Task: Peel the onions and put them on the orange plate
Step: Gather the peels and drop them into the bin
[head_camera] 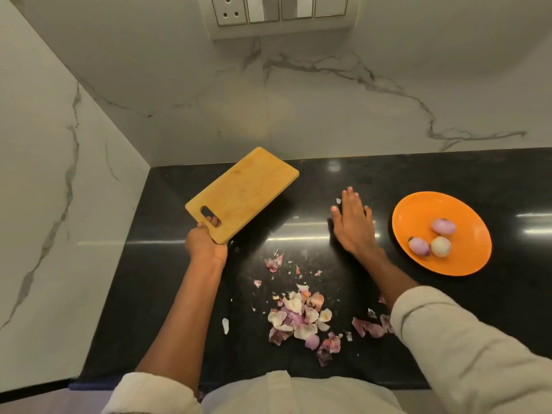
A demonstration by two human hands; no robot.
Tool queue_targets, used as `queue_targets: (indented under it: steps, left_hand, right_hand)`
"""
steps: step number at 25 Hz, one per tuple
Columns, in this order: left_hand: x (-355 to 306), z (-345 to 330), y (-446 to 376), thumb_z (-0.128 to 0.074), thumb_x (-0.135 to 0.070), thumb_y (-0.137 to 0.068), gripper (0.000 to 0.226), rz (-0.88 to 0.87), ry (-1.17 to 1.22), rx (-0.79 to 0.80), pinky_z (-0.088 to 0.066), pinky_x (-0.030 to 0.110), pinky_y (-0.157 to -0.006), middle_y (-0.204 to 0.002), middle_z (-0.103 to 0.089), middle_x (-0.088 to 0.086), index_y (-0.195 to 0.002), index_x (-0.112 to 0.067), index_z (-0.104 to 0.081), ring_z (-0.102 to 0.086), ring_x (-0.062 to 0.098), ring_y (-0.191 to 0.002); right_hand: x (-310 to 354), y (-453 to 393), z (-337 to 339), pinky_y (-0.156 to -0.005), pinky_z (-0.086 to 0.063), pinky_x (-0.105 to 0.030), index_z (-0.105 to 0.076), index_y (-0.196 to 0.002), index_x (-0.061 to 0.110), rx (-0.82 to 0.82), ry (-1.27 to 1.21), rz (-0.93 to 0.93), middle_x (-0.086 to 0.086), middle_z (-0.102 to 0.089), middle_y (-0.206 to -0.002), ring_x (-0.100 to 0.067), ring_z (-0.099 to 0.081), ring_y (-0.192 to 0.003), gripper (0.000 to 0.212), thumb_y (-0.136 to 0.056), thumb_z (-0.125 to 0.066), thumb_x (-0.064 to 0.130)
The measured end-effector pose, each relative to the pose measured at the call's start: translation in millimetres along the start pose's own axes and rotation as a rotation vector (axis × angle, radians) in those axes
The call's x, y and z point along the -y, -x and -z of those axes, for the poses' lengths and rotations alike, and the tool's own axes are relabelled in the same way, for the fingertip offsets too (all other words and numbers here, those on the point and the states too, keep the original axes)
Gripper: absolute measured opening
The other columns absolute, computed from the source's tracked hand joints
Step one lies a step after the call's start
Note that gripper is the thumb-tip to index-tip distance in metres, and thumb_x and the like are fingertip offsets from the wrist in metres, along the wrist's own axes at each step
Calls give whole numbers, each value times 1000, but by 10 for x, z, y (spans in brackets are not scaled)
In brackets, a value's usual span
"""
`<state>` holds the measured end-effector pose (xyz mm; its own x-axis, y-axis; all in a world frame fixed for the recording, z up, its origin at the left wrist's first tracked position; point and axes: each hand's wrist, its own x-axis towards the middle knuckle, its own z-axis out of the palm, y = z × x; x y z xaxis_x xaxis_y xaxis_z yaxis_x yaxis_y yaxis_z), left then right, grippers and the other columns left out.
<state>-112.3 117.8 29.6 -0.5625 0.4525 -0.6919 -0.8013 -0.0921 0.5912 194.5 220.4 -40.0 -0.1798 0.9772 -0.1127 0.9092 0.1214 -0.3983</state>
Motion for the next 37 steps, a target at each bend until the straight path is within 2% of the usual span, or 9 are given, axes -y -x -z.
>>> queue_targets:
  steps: [3, 10, 13, 15, 17, 22, 25, 31, 37]
  left_hand:
    - [50, -134, -9, -34, -7, -115, 31, -9, -42, 61, -58, 53, -95, -96, -72, 8, -100, -10, -61, -73, 22, -90]
    - [91, -279, -42, -35, -9, -115, 30, -23, -88, 139, -62, 47, -78, -102, -75, 13, -101, -9, -61, -75, 25, -96]
    - [145, -166, -40, -35, -11, -116, 29, 2, -130, 124, -61, 48, -75, -104, -75, 12, -106, -9, -63, -75, 25, -95]
    - [187, -90, -33, -35, -11, -116, 30, 0, -139, 112, -62, 49, -79, -104, -75, 12, -106, -9, -64, -75, 25, -94]
    - [244, -47, 2, -35, -11, -116, 30, 9, -138, 130, -62, 50, -83, -103, -75, 12, -105, -9, -63, -75, 24, -93]
    - [555, -94, 50, -37, -12, -115, 28, 21, -218, 195, -61, 51, -93, -111, -75, 16, -114, -6, -64, -75, 25, -94]
    - [759, -190, 58, -38, -13, -114, 26, 18, -293, 233, -61, 44, -85, -118, -72, 19, -123, -4, -62, -74, 24, -89]
    - [1133, -298, 177, -36, -7, -110, 26, 4, -550, 318, -63, 51, -93, -120, -75, 16, -116, -8, -62, -76, 29, -107]
    - [1385, -120, 312, -43, -20, -114, 30, -217, -993, 369, -56, 57, -102, -111, -73, 9, -91, -27, -61, -68, 36, -112]
  right_hand:
    - [305, -8, -209, -131, -12, -53, -13, -167, 14, 53, 91, 180, -6, -6, -176, -23, -7, -163, 69, -109, -22, 51]
    - [927, 738, -459, -132, -7, -44, -18, -167, 25, 381, 9, 739, 5, -12, -176, -10, -6, -162, 60, -112, -25, 46]
    - [419, 879, -204, -129, -22, -53, -26, -165, 30, 199, -215, 421, 5, -30, -171, -13, -24, -157, 55, -112, -37, 40]
    - [-84, 913, -52, -128, -23, -57, -25, -165, 26, 26, -84, 185, 2, -26, -173, -15, -19, -160, 58, -111, -34, 44]
    - [-290, 951, -33, -131, -14, -56, -18, -167, 21, 23, 62, 91, -1, -14, -176, -16, -6, -163, 65, -110, -26, 51]
    - [450, 1286, -354, -132, -14, -50, -10, -167, 16, 124, 13, 288, -4, -6, -176, -17, -3, -162, 68, -110, -29, 47]
    - [579, 1534, -365, -133, -12, -45, -19, -167, 21, 225, -132, 393, 3, -15, -176, -9, -9, -161, 58, -113, -28, 40]
    - [-647, 1903, 146, -127, -27, -51, -40, -160, 22, -160, -176, 31, 4, -38, -167, -11, -27, -157, 51, -110, -45, 30]
    - [-568, 2091, -85, -131, -17, -47, -25, -166, 17, -63, -80, -19, -2, -18, -175, -16, -10, -162, 63, -109, -34, 42]
